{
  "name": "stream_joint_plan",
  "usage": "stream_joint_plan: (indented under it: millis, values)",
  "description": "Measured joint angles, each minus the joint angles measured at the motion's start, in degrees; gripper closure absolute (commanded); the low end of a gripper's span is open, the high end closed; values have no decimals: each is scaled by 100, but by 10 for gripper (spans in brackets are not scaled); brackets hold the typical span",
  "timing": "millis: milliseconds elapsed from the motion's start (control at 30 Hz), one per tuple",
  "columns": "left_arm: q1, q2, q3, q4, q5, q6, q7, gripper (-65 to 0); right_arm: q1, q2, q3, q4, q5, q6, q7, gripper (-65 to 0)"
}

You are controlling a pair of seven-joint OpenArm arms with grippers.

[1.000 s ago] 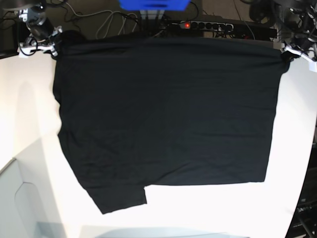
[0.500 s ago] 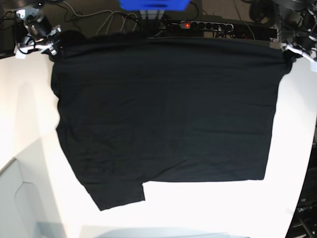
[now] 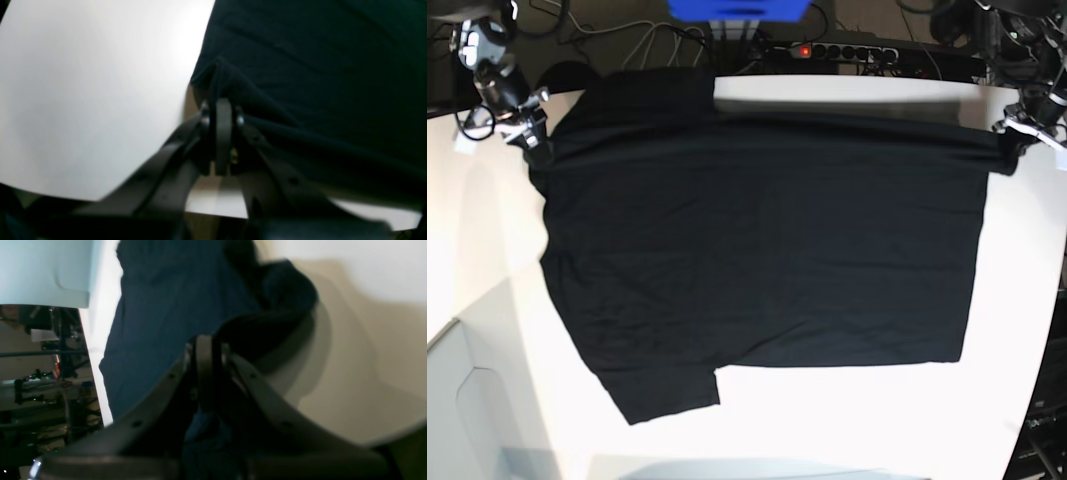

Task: Fold the T-shirt properly
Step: 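Grasp both shoulder corners and pull the shirt toward the robot, then release the shirt and lift both grippers slightly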

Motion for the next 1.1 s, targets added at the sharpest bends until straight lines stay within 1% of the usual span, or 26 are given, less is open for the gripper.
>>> stream_joint_plan:
  millis: [33, 100, 133, 200, 300, 467, 533, 700, 800, 933, 1033, 1100]
  values:
    - [-63, 0, 0, -85, 2, 7, -2, -4, 114, 2, -20, -46, 4, -63, -83, 0]
    - [-267, -22, 85, -308, 4, 37, -24, -4, 444, 11, -37, -179, -46, -531, -433, 0]
    - [-337, -68, 170, -457, 4, 44, -37, -4, 612, 9, -46, -291, -63, -693, -581, 0]
    - [-516, -79, 313, -702, -2, 42, -35, -4, 907, 7, -50, -479, -83, -817, -852, 0]
    - [-704, -68, 448, -1001, 63, 39, -52, -4, 1287, -11, -52, -745, -72, -844, -1084, 0]
    - [-1045, -13, 455, -1049, 621, 42, -13, -4, 1523, -15, -50, -1058, -85, -841, -1088, 0]
    - [-1152, -17, 444, -1049, 732, 44, -24, -4, 1567, -11, -35, -1069, -85, -841, -1106, 0]
    - [-1180, -63, 332, -1043, 686, 42, -31, -4, 1722, -4, -33, -994, -348, -846, -1139, 0]
    - [-1276, -70, 179, -1043, 708, 42, -15, -4, 1690, -20, -22, -708, -516, -861, -1145, 0]
    - [-1322, -66, 146, -1038, 708, 42, -15, -4, 1707, -20, -17, -369, -699, -863, -1139, 0]
    - [-1325, -66, 144, -1038, 726, 42, -13, -4, 1722, -22, -24, -396, -866, -866, -1141, 0]
    - [-1445, -48, 144, -1038, 761, 42, 9, -4, 1808, -26, -28, -518, -848, -866, -1180, 0]
